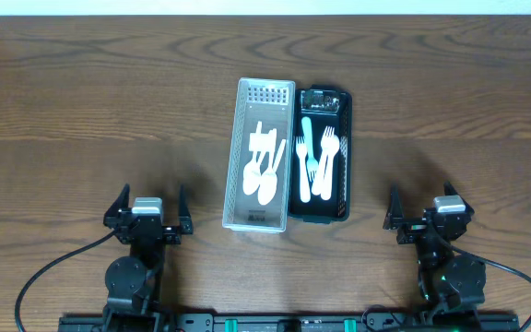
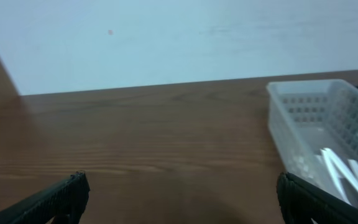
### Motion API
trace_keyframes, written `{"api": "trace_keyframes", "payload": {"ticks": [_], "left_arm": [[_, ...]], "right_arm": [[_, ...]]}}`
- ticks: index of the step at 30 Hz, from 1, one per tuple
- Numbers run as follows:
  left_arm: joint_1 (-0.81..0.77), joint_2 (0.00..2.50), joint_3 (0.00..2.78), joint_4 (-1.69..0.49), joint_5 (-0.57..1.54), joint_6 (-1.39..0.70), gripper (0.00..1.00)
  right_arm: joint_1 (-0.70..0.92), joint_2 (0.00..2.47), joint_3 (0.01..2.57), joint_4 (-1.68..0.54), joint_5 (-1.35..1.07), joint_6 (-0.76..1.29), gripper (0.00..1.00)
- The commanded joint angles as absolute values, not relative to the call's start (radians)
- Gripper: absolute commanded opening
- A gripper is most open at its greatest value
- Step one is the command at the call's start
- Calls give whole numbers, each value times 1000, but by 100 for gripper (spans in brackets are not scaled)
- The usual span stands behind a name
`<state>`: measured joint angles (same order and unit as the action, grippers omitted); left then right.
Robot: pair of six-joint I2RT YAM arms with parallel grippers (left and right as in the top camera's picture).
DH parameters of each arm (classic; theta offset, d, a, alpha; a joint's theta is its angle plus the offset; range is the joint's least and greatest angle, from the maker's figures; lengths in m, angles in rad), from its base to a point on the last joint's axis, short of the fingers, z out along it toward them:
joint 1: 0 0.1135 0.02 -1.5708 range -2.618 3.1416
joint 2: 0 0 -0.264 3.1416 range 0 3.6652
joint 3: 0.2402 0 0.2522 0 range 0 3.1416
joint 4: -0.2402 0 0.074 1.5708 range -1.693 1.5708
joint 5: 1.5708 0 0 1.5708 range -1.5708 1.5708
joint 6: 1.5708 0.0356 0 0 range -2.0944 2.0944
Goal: Pack container
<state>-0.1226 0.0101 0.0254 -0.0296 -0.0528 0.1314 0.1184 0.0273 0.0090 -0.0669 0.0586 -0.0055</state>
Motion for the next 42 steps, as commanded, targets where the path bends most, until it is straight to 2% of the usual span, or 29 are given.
{"api": "trace_keyframes", "payload": {"ticks": [1, 4, 42], "left_arm": [[-99, 2, 4, -67, 75, 126, 98], [-77, 2, 4, -60, 131, 118, 98], [-73, 4, 4, -59, 131, 74, 98]], "right_arm": [[124, 20, 6, -70, 52, -16, 99], [124, 20, 6, -70, 52, -16, 99], [124, 20, 6, -70, 52, -16, 99]]}}
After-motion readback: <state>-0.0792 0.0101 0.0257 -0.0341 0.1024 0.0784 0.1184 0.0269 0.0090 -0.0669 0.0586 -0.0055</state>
